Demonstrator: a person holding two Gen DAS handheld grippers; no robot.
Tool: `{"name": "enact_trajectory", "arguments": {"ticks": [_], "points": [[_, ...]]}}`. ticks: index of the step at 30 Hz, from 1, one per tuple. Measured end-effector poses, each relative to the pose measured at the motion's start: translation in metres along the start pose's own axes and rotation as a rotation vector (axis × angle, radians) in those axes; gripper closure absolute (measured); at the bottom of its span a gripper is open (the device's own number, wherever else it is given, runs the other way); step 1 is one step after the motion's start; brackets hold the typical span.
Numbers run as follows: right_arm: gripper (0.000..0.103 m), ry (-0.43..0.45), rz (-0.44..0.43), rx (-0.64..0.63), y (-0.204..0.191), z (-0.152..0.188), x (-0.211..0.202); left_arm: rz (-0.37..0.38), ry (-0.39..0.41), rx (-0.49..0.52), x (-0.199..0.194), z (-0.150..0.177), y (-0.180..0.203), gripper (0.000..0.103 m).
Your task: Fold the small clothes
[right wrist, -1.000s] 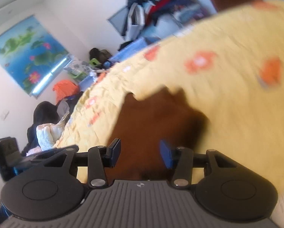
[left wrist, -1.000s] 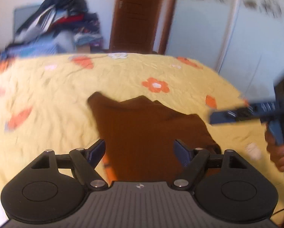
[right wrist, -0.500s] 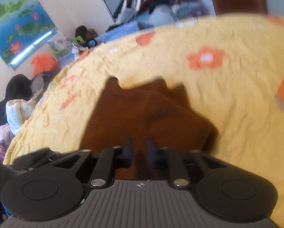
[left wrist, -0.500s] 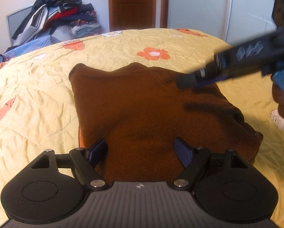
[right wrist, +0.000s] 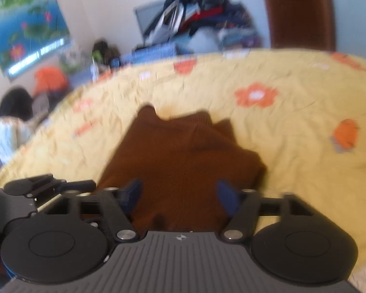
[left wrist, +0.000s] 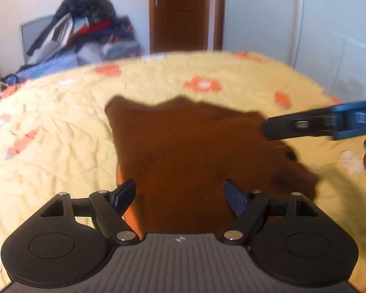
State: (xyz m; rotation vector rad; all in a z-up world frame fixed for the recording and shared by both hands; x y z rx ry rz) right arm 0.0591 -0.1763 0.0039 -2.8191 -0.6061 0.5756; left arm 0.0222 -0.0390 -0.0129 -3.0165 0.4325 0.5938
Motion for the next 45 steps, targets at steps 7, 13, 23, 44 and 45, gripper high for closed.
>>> {"name": "enact_trajectory", "arguments": {"ticks": [7,13,23,44,45], "points": [[0.000,0.041,0.132,-0.041,0.015,0.051,-0.074,-0.111,0.044,-0.043,-0.052,0.041,-0.004,0.024],[0.000,-0.068,0.217,-0.051,0.024,0.101,-0.062,-0.188,-0.074,-0.081,-0.041,0.069,-0.012,0.022],[0.000,-0.052,0.306,-0.176,0.015,0.105,-0.036,-0.255,-0.222,0.036,-0.036,0.065,-0.027,0.014],[0.000,-0.003,0.336,-0.165,0.009,0.107,-0.034,-0.303,-0.045,-0.091,-0.044,0.078,-0.013,0.003],[0.000,-0.003,0.335,-0.164,0.008,0.108,-0.034,-0.299,-0.046,-0.097,-0.043,0.078,-0.014,0.003]]}}
Point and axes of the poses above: each gripper's, at about its wrist camera, not at the fingertips, and x roughly the way its jaws point, y to its right, z to its underside, the point moved 10 cm from there along x, roughly the way its jaws point, and after that the axes turned 15 degrees about y, right-handed, at the moved point
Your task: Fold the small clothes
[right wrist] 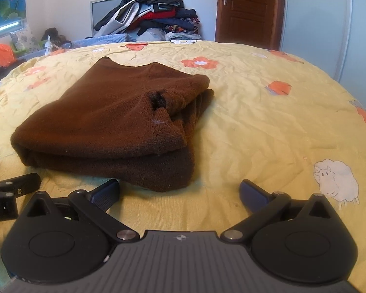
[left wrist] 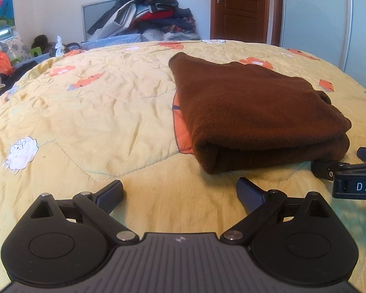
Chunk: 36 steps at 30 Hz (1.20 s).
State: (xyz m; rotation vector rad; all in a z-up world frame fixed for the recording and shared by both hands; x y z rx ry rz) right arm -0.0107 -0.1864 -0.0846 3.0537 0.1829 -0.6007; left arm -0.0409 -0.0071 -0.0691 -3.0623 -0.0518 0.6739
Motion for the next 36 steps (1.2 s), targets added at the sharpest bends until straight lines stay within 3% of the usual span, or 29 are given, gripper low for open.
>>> {"name": "enact_trajectory", "arguments": {"ticks": [36], "points": [[0.000,0.003,-0.001,0.001,-0.0002,0.0004,-0.0001,0.015,-0.004,-0.011,0.0025,0.0007,-0.0021,0.000]]}}
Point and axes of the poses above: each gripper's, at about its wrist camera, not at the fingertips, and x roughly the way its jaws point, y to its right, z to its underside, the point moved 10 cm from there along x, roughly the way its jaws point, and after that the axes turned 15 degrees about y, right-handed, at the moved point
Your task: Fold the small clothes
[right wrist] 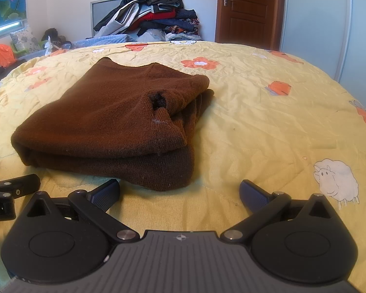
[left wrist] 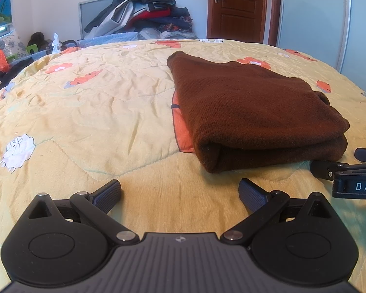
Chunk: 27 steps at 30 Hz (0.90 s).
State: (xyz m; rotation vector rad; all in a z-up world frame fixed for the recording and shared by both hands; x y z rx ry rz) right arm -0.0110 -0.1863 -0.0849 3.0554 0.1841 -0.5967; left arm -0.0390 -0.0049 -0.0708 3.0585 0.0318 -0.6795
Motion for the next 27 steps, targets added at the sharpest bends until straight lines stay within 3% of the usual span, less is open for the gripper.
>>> {"name": "enact_trajectory", "arguments": {"ticks": [14,22,27], "points": [[0.000,0.001,0.005,0.003,0.001,0.000,-0.001,-0.001,-0.012,0.001,0.005,-0.002,-0.001,0.000],[0.000,0.002,0.004,0.004,0.001,-0.001,0.000,-0.034,-0.097,-0.021,0.012,-0.006,0.000,0.000],[0.000,0.002,0.005,0.003,0.001,-0.001,0.000,-0.030,-0.026,-0.021,0.011,-0.006,-0.001,0.000]]}}
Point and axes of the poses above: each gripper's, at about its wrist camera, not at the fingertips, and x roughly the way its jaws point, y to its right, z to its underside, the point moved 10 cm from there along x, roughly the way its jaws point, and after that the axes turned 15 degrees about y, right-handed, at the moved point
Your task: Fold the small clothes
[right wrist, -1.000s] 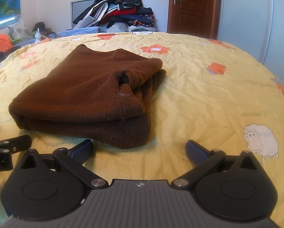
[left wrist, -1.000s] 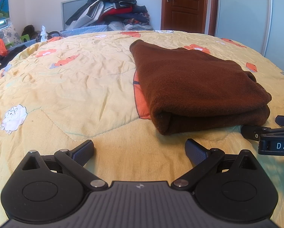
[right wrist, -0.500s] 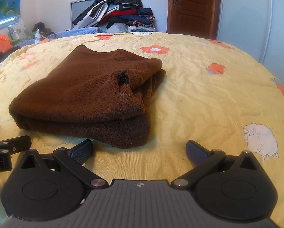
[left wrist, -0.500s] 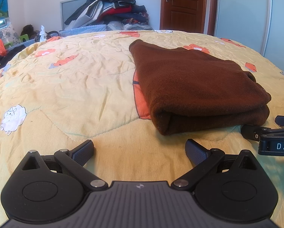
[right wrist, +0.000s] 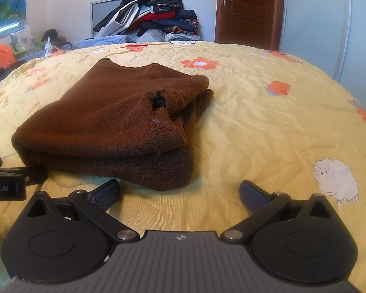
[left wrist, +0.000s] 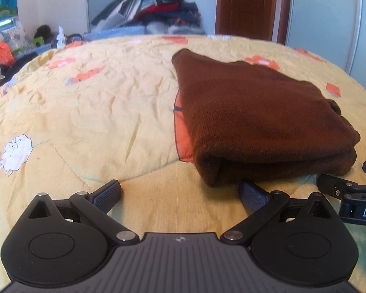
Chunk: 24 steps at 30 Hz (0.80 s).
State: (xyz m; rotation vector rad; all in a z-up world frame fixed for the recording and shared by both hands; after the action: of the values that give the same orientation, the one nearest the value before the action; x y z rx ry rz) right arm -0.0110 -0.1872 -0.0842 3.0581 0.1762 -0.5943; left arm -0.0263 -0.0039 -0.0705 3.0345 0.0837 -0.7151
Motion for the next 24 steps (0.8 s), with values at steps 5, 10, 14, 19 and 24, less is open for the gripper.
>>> {"name": "enact_trajectory", "arguments": {"ticks": [5,10,14,19,24], "points": [[0.000,0.000,0.000,0.000,0.0001,0.0002,0.0000,0.008,0.005,0.007,0.0000,-0.0007,-0.0007,0.000],[0.000,0.001,0.003,0.007,-0.0002,0.0007,-0.0010,0.008,0.011,0.009,-0.0007,-0.0001,-0.0006,0.000],[0.000,0.001,0.028,0.017,-0.0009,0.0009,-0.0014,0.010,0.013,0.011,-0.0012,-0.0003,-0.0007,0.000],[0.000,0.000,0.054,0.022,-0.0017,0.0010,-0.0009,0.019,0.015,0.016,-0.0018,0.0004,-0.0012,0.000],[0.000,-0.001,0.054,0.022,-0.0014,0.0008,-0.0007,0.021,0.012,0.016,-0.0019,0.0007,-0.0010,0.000]]}}
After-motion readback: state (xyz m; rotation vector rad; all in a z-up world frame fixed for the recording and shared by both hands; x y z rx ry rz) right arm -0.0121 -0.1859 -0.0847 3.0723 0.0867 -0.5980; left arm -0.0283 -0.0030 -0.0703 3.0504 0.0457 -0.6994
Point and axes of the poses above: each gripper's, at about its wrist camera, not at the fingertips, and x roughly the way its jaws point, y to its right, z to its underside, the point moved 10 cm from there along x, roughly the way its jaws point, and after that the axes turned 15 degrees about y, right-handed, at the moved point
